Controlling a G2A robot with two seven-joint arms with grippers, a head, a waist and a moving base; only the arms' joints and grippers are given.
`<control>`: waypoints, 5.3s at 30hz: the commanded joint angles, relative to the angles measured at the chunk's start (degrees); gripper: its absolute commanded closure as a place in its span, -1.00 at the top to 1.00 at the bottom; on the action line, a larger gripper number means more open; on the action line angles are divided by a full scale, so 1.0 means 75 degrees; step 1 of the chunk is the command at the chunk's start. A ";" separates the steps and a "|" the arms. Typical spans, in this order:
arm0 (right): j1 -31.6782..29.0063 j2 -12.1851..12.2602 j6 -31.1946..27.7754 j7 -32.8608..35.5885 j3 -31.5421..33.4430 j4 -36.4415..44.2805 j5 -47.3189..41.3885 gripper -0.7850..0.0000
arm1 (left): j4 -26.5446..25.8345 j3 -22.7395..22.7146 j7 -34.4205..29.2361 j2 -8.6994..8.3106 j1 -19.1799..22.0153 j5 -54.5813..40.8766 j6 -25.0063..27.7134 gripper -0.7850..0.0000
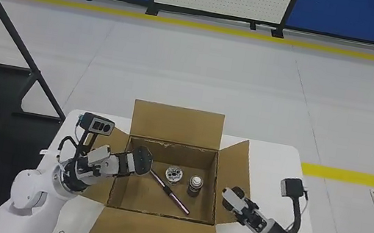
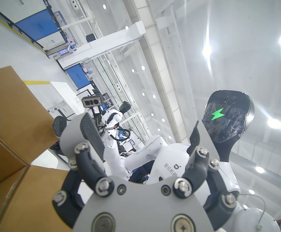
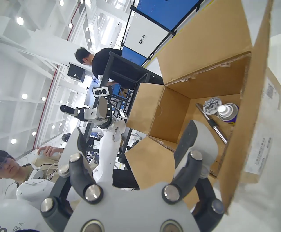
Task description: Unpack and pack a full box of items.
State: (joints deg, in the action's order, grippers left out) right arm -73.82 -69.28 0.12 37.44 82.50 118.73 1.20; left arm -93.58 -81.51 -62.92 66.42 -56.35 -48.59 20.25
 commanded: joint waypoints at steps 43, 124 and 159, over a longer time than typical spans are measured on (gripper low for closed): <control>0.4174 -0.0566 0.3880 0.2263 -0.5029 -0.2059 0.7030 1.00 | -0.1309 -0.2495 0.1623 -0.0147 -0.1995 -0.0939 -0.0071 1.00; 0.5849 -0.2089 0.3638 0.3757 -0.5341 -0.6065 0.8578 -1.00 | -0.1356 -0.2578 0.1177 -0.0135 -0.2138 -0.1203 -0.0080 1.00; 0.1917 -0.1344 0.1875 0.1817 -0.3178 0.0195 0.9673 -1.00 | -0.1546 -0.2499 0.1114 -0.0156 -0.2461 -0.0897 -0.0598 1.00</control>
State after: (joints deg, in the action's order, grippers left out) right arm -57.93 -79.52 14.29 52.17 58.07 117.25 72.72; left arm -105.14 -100.60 -54.40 65.25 -74.81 -55.40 16.32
